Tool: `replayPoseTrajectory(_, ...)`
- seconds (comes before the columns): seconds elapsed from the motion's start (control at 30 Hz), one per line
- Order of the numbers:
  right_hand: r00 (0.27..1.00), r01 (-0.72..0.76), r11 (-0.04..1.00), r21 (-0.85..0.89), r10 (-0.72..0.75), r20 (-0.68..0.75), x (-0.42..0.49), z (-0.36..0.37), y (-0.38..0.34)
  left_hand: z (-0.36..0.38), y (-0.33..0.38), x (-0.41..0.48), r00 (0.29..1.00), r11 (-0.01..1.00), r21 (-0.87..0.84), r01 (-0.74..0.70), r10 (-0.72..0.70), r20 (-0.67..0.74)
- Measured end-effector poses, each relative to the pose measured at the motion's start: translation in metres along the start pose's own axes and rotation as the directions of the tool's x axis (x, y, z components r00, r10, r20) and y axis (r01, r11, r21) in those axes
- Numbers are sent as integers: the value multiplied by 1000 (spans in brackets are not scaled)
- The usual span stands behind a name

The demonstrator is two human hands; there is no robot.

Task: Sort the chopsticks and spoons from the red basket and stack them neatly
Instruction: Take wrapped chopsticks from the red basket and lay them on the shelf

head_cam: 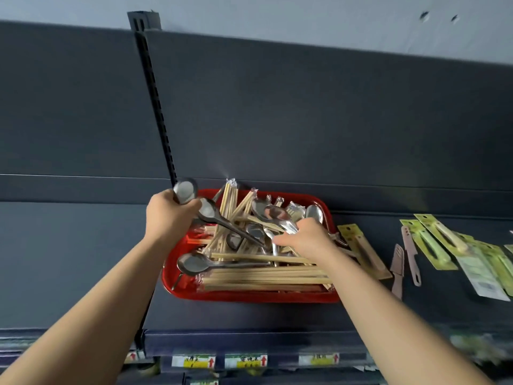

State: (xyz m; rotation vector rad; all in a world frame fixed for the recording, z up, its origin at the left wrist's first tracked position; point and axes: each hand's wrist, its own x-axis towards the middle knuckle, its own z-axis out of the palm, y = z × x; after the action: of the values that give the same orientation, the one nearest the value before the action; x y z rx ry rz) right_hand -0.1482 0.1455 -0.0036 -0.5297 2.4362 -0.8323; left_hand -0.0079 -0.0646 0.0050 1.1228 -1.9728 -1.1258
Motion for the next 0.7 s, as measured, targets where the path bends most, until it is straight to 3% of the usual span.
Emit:
replayPoseTrajectory(0.07, 999, -12, 996, -92, 8, -44, 4, 5, -1, -5, 0, -1, 999, 996, -88, 33, -36, -32)
replayPoseTrajectory(0.2, 997, -38, 994, -104, 30, -71, 9, 16, -7, -10, -8, 0, 995, 979, -186, 79, -90, -50)
replayPoseTrajectory(0.5, 990, 137, 971, 197, -139, -2, 21, 11, -19, -20, -15, 7, 979, 939, -326, 111, -160, -128)
replayPoseTrajectory(0.7, 970, 242, 916, 320, -222, -99, 30, 12, -37, -17, -6, 14, 968, 904, -417, 93, -181, -176)
